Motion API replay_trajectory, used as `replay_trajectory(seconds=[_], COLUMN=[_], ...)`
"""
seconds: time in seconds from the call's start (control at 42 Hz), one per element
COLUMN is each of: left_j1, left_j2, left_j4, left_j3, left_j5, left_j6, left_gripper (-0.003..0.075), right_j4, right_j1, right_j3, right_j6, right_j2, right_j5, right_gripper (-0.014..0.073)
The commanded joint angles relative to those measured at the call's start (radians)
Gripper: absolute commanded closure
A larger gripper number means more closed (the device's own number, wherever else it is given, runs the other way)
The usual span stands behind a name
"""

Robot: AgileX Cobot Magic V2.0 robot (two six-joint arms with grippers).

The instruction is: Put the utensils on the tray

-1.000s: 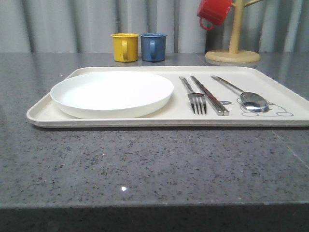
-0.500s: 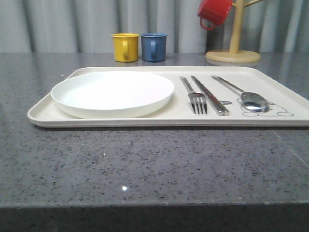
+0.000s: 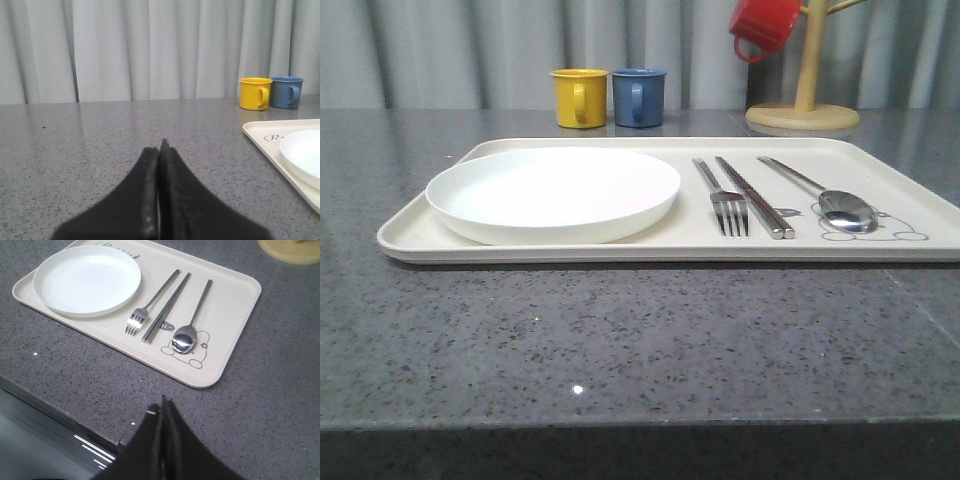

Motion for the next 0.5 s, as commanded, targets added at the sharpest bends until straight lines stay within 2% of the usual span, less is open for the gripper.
replay_trajectory(seconds=[0.0, 0.167, 0.286, 0.476], left_j1=[-0.007, -0.007, -0.007, -0.005], left_j2=[-0.021, -0.021, -0.021, -0.021], left_j4=[-0.009, -0.009, -0.009, -0.009], left_j3=[0.013, 0.013, 0.013, 0.013], left_j5=[-0.084, -0.084, -0.084, -0.084], left_j6=[-0.004, -0.004, -0.004, -0.004], left_gripper=[0.0741, 0.0741, 0.0741, 0.0741], right_j4=[0.012, 0.002, -0.009, -0.009], right_j1=[-0.004, -0.043, -0.132, -0.263], right_j3=[-0.021, 0.044, 0.209, 0.569], right_j6=[0.002, 0.001, 0.001, 0.001], right_j2=[0.01, -0.048, -0.144, -0.326], right_j5=[-0.073, -0.154, -0.373, -0.752], right_gripper=[0.0661, 0.0661, 0.0661, 0.0661])
